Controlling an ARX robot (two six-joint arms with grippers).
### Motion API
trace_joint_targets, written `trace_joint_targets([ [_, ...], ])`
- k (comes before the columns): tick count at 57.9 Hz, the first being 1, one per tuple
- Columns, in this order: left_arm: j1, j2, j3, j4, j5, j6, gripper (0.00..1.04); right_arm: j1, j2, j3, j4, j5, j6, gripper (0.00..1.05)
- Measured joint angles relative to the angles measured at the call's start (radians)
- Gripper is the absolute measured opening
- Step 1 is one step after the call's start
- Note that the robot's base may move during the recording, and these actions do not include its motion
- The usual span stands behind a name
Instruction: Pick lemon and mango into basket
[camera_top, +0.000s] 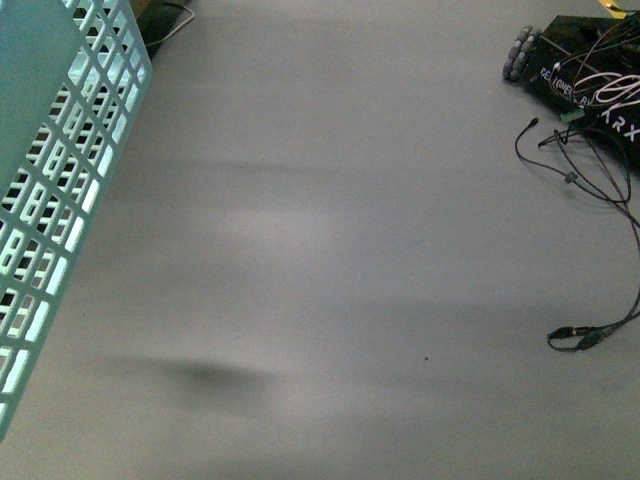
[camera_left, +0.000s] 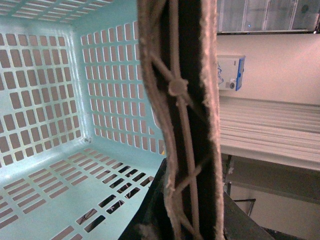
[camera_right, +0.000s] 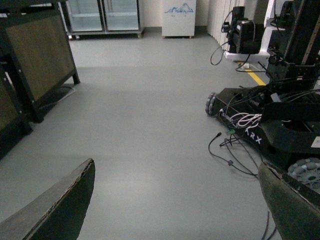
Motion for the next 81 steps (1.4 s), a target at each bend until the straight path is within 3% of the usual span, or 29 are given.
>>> trace_joint_targets([
  [81,0.000,0.000,0.002,0.000,0.000,0.000,0.07,0.000,0.000,0.000,0.000,0.000,0.000,0.96],
])
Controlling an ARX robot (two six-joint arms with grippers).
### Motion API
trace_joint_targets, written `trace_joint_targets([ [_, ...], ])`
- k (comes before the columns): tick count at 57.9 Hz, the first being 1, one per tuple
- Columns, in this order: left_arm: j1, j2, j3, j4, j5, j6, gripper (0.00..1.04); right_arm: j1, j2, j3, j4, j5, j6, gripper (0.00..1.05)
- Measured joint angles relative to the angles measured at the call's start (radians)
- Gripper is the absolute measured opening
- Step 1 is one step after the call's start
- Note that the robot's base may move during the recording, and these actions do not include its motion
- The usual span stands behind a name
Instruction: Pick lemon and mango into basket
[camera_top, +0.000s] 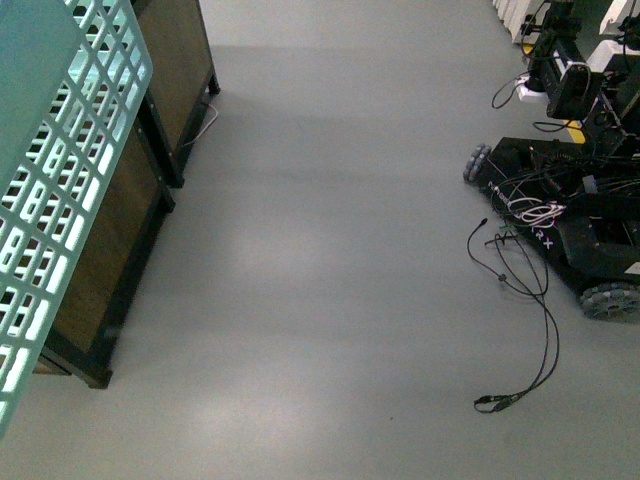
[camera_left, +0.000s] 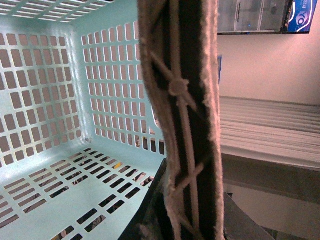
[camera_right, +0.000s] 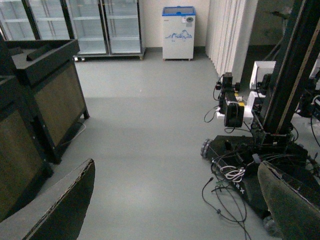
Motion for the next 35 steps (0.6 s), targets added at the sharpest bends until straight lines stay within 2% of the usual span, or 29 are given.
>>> trace_joint_targets([
  [35,-0.002,-0.002,0.003,-0.001,0.023,-0.011,0.07,0.000,0.000,0.000,0.000,0.003,0.000,0.96],
])
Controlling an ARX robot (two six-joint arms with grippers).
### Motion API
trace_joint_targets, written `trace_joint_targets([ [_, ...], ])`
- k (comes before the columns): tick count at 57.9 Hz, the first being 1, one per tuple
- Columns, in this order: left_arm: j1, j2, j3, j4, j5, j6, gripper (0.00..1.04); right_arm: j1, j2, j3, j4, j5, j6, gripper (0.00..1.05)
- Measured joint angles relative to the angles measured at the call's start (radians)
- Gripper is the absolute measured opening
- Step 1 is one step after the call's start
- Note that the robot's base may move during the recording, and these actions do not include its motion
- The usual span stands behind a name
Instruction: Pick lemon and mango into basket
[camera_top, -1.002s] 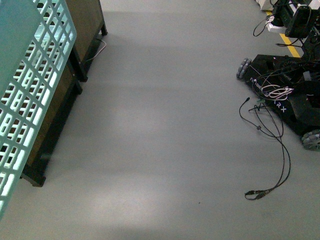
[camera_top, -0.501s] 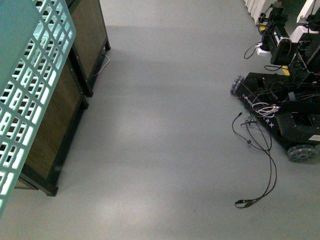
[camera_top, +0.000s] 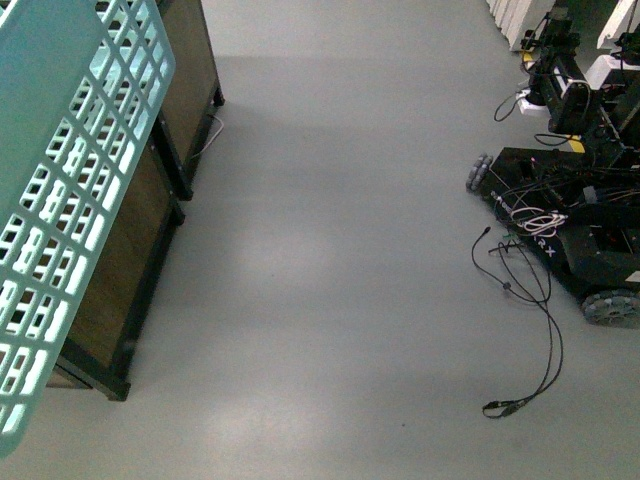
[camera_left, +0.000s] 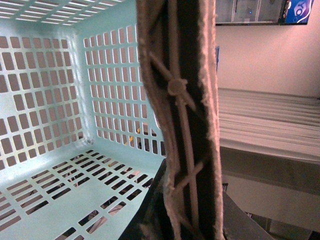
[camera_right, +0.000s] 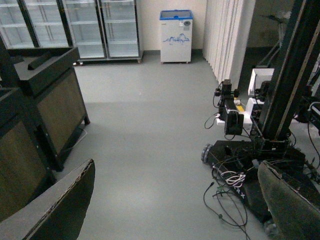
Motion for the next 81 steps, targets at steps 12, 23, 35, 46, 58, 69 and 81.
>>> trace_joint_targets([
  [12,0.002,0.002,0.002,0.000,-0.023,0.010,0.07,0.000,-0.001,0.000,0.000,-0.003,0.000,0.96],
  [23,0.002,0.001,0.002,0.000,-0.020,0.010,0.07,0.000,0.000,0.000,0.000,-0.001,0.000,0.96],
  [35,0.002,0.001,0.002,0.000,-0.020,0.009,0.07,0.000,0.000,0.000,0.000,-0.004,0.000,0.96],
  [46,0.002,0.001,0.002,0.000,-0.023,0.012,0.07,0.000,0.002,0.000,0.000,-0.003,0.000,0.96],
  [58,0.002,0.001,0.002,0.000,-0.023,0.012,0.07,0.000,0.001,0.000,0.000,-0.003,0.000,0.96],
  [69,0.002,0.001,0.002,0.000,-0.021,0.012,0.07,0.000,0.001,0.000,0.000,-0.004,0.000,0.96],
  [81,0.002,0.002,0.002,0.000,-0.023,0.012,0.07,0.000,0.001,0.000,0.000,-0.003,0.000,0.96],
])
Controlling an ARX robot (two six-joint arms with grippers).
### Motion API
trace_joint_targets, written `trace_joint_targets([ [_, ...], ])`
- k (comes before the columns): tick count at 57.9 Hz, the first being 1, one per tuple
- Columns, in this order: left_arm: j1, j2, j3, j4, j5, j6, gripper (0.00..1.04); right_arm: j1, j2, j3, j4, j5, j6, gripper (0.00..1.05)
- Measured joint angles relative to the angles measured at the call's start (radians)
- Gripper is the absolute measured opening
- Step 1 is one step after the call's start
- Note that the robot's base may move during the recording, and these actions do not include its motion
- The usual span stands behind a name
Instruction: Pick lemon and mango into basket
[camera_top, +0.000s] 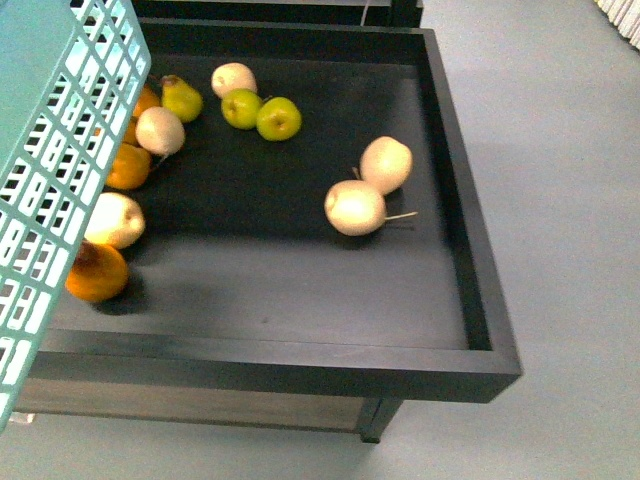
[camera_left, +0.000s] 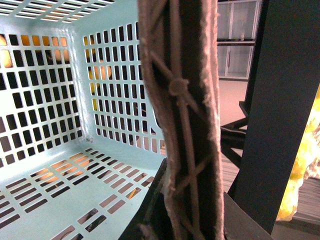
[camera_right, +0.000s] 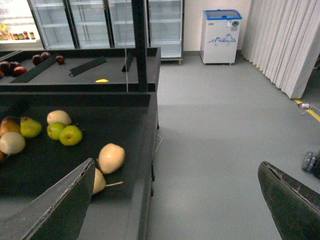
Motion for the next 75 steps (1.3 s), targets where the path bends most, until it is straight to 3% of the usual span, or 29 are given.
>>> trace_joint_targets([
  [75,0.000,-0.001,0.000,0.000,0.001,-0.001,0.07,0.000,0.000,0.000,0.000,0.000,0.000,0.96],
])
